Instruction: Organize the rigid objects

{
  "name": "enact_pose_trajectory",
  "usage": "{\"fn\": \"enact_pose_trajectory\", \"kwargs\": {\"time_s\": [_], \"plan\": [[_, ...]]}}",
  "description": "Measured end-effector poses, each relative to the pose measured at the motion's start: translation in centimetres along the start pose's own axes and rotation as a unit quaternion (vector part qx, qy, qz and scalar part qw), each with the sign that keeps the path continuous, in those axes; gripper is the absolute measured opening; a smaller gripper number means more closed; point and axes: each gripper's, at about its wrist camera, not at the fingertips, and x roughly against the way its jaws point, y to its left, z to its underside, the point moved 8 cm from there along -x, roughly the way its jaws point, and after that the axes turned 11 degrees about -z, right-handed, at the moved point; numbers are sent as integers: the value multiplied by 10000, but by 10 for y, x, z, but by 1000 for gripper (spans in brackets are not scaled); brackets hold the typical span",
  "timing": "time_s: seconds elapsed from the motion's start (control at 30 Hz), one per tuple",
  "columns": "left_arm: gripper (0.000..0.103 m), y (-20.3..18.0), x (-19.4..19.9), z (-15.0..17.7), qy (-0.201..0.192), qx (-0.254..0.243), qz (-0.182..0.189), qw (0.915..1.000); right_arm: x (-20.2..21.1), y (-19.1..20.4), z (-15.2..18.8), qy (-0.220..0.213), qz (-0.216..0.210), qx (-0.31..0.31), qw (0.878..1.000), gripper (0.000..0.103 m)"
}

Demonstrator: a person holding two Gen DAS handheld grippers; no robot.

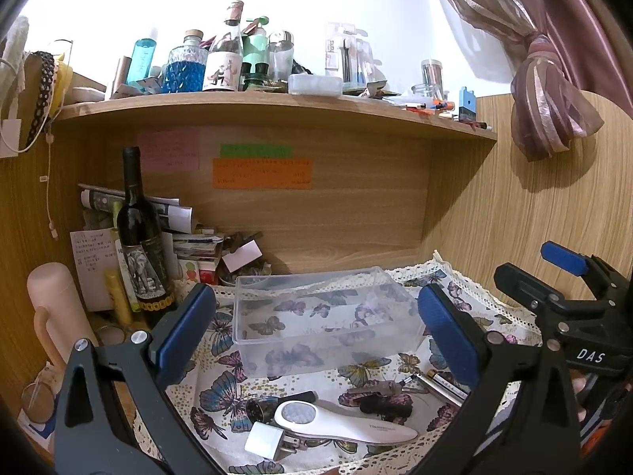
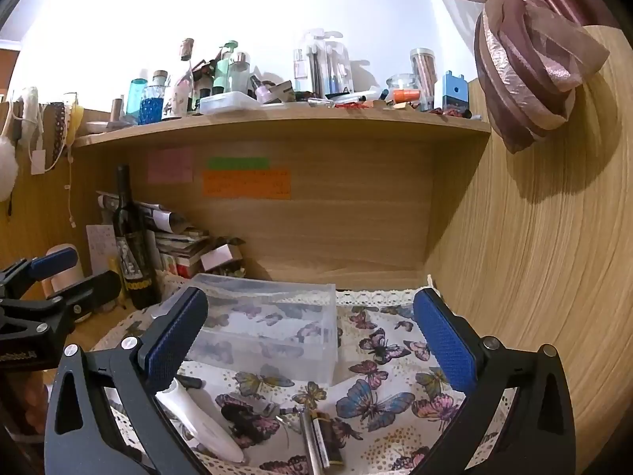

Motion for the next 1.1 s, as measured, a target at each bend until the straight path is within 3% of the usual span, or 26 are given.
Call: {"fn": "enact_pose_trajectory", "kwargs": {"time_s": [1.1], "plan": [[103,-2,5,-6,-122,19,54,9999,8,-1,-6,-58,-20,-1,10000,103]]}}
